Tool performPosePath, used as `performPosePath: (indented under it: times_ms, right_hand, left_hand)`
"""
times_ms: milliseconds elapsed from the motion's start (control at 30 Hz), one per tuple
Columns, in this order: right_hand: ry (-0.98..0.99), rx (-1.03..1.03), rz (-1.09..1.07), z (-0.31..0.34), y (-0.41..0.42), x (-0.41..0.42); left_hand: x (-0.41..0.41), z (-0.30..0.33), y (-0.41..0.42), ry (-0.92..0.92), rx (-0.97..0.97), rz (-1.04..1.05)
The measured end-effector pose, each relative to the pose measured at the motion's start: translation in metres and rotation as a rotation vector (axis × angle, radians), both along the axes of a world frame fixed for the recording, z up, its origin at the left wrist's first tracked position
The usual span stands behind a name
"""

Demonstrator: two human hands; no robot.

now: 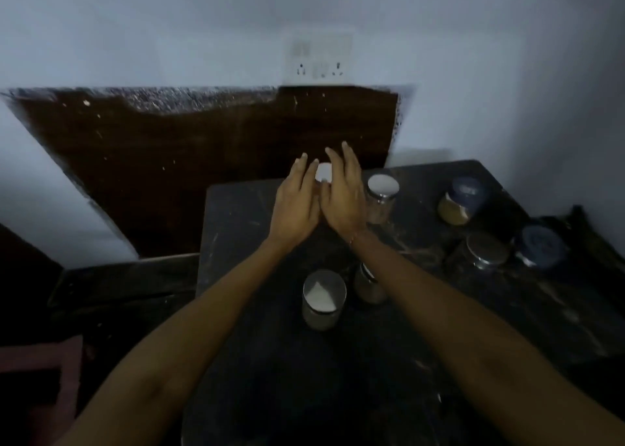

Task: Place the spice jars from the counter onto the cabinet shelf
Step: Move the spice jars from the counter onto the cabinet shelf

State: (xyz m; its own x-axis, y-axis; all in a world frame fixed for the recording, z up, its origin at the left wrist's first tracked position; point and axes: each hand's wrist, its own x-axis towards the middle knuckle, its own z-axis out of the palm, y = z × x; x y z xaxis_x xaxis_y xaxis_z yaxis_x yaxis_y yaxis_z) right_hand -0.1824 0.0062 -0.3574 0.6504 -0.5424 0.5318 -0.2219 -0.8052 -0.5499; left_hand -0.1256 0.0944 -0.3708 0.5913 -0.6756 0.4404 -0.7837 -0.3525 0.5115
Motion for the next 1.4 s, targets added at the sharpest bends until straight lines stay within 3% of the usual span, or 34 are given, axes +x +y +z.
performPosePath:
  times_ms: [200,300,433,567,733,800,867,1000,1267,1400]
  right_hand:
    - [0.211,0.251,0.088,-0.083,0.041,-0.067]
    - [0.297,0.284,0.163,-0.101,0.052,-0.088]
    - [0.316,0.371,0.19,-0.112,0.057,-0.108]
    - [0.388,0.535,0.282,-0.12,0.054,-0.117]
    - [0.535,0.501,0.303,-0.118,0.044,-0.11]
    - [0.494,0.472,0.301,-0.113,0.04,-0.104]
    - [0.412,0.513,0.299,-0.101,0.033,-0.098]
    - [0.271,0.775,0.334,-0.06,0.01,-0.082]
    - [-0.001,1.011,0.521,0.02,-0.025,-0.047]
    - [-0.134,1.136,0.554,0.049,-0.03,-0.029]
  left_hand:
    - [-0.057,-0.084,0.041,0.472,0.068,-0.133]
    - [-0.073,-0.104,0.052,0.604,0.073,-0.156]
    - [-0.076,-0.105,0.055,0.697,0.029,-0.153]
    - [-0.067,-0.1,0.052,0.706,0.121,-0.133]
    - [-0.065,-0.092,0.04,0.675,0.193,-0.076]
    - [-0.062,-0.086,0.037,0.732,0.186,-0.08]
    - [-0.054,-0.075,0.037,0.924,0.09,-0.079]
    - [-0.032,-0.037,0.042,1.256,-0.051,-0.157]
    - [-0.002,0.034,0.035,1.163,-0.172,-0.448]
    - [0.007,0.058,0.024,1.206,-0.24,-0.559]
